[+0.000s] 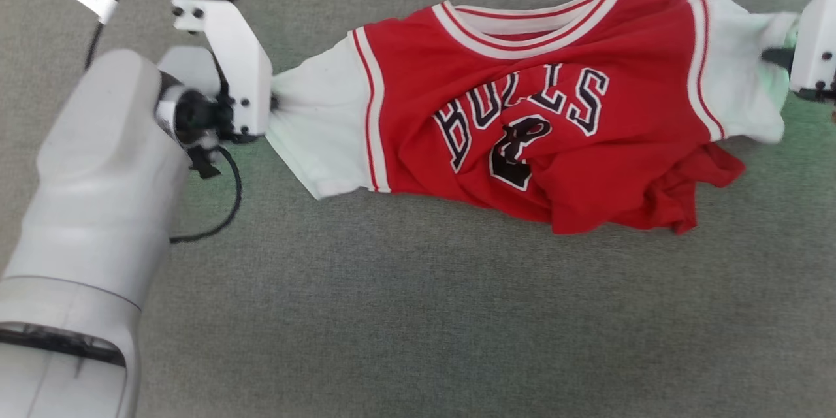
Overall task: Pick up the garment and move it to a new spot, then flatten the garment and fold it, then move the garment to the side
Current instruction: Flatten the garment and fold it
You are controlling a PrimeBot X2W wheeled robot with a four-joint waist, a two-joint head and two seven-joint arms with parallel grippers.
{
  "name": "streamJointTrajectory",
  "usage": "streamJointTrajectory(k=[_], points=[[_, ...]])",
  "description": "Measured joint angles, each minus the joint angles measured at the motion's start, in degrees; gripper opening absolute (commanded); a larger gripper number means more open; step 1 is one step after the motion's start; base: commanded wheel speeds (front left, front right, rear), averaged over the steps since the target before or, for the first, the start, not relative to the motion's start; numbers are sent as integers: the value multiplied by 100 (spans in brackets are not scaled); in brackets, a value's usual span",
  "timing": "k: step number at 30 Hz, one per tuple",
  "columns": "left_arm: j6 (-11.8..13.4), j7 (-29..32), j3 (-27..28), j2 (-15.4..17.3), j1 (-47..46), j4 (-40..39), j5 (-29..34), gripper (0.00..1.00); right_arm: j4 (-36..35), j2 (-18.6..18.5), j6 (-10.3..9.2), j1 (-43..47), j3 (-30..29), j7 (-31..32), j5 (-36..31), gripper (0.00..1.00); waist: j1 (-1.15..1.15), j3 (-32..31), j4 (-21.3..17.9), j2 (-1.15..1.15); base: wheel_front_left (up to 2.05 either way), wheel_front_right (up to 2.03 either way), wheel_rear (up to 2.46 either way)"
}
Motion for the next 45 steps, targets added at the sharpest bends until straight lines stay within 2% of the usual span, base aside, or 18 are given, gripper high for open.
streamJointTrajectory(k=[5,16,22,31,38,42,45], points=[[67,-122,31,122,-310,9,40,0,-508,-38,0,-19,77,-270,196,0,0,-193,-112,0,0,0,0],[130,-515,215,513,-1236,-536,101,0,-2027,-220,0,-184,321,-802,514,0,0,-855,-452,0,0,0,0],[196,-697,307,606,-1574,-637,113,0,-2368,-232,0,-447,454,-939,538,0,0,-1230,-598,0,0,0,0],[189,-865,335,675,-1928,-670,122,0,-2338,-135,-1,-857,513,-1029,603,0,0,-1689,-763,0,0,0,0],[144,-891,332,750,-2125,-678,111,0,-2145,-77,-1,-1098,526,-1058,641,0,0,-1750,-823,0,0,0,0],[143,-1103,328,769,-2236,-697,140,0,-1861,23,-1,-1257,495,-1337,555,0,0,-1593,-839,0,0,0,0],[157,-1512,307,751,-2382,-710,274,0,-1571,121,0,-1467,468,-1763,311,0,0,-1388,-845,0,0,0,0]])
